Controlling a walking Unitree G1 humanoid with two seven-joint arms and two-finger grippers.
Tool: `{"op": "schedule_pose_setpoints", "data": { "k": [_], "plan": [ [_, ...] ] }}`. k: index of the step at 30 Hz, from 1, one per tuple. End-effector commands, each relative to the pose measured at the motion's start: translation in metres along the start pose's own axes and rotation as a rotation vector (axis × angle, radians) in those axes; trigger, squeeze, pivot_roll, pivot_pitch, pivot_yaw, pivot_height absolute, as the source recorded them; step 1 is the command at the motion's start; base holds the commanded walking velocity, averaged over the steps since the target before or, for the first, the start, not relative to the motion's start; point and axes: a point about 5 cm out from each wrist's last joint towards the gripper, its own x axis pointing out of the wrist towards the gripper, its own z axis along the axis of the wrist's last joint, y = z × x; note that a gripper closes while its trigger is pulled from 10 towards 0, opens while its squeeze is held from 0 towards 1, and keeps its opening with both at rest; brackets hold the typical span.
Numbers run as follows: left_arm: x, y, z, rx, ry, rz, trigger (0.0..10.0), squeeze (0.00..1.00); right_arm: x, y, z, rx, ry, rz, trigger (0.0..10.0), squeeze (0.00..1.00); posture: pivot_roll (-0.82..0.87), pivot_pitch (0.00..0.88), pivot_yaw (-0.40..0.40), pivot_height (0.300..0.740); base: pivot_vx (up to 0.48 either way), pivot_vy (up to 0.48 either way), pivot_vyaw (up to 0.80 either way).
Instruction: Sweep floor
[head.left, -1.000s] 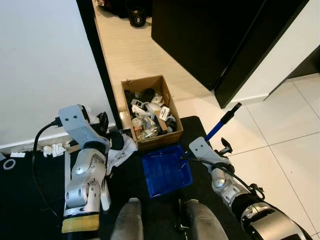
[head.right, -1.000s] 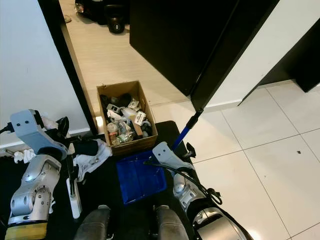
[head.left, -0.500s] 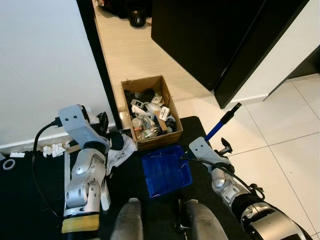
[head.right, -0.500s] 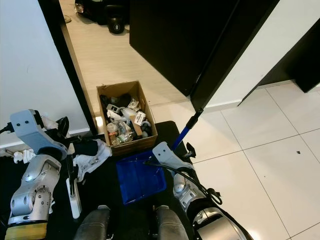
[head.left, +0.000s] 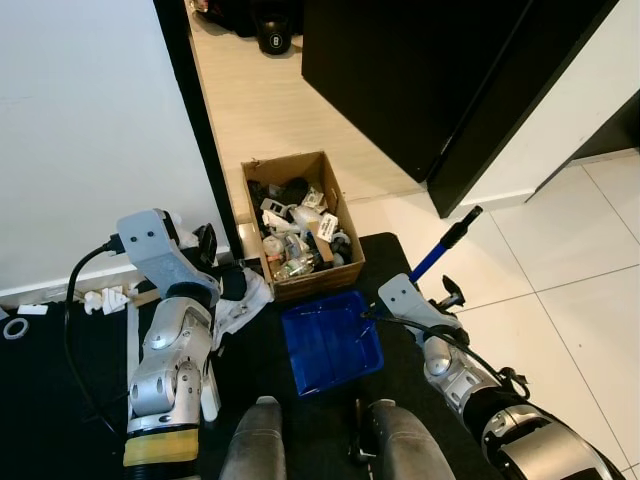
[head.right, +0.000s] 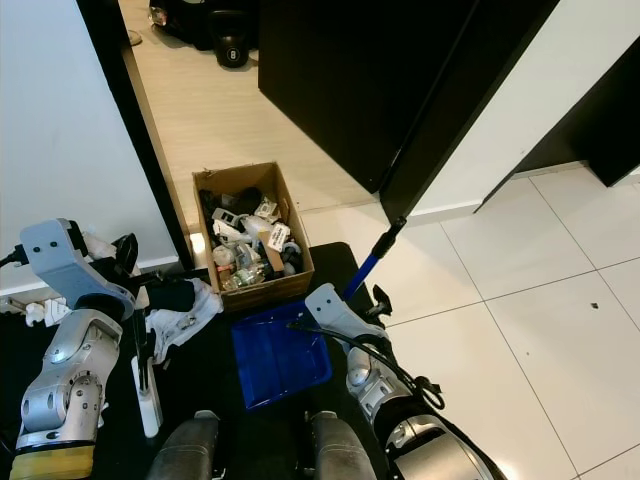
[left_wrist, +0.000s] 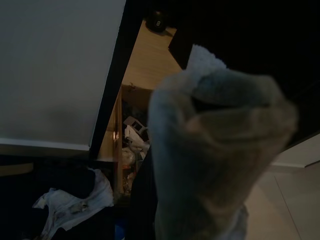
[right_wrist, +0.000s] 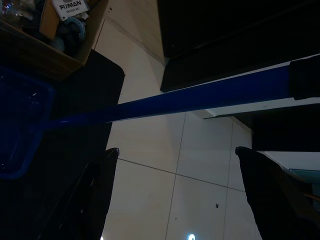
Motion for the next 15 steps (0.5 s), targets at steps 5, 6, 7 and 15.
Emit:
{"op": "schedule_pose_setpoints", "data": {
  "k": [5,6,7,15],
  "plan": [
    [-0.0028,-0.0018,-0.0027,0.002,0.001,0.005,10.0,0.00,-0.0037,0.0015,-0.0128,-0.007,0.037,0.015,10.0,0.00,0.15,0.206,-0.116,0.740,0.000,0.000,0.00],
    [-0.0027,-0.0020,-0.0028,0.002,0.001,0.004,10.0,0.00,-0.0037,0.0014,-0.0128,-0.007,0.037,0.015,10.0,0.00,0.15,0.206,-0.116,0.740,0.000,0.000,0.00],
    [-0.0027,-0.0020,-0.0028,0.002,0.001,0.004,10.0,0.00,-0.0037,0.0014,-0.0128,-0.007,0.037,0.015,10.0,0.00,0.15,0.206,-0.116,0.740,0.000,0.000,0.00],
    [-0.0025,-0.0034,-0.0050,-0.001,0.007,0.002,10.0,0.00,-0.0035,0.0012,-0.0125,-0.007,0.037,0.015,10.0,0.00,0.15,0.207,-0.116,0.740,0.000,0.000,0.00]
  ]
}}
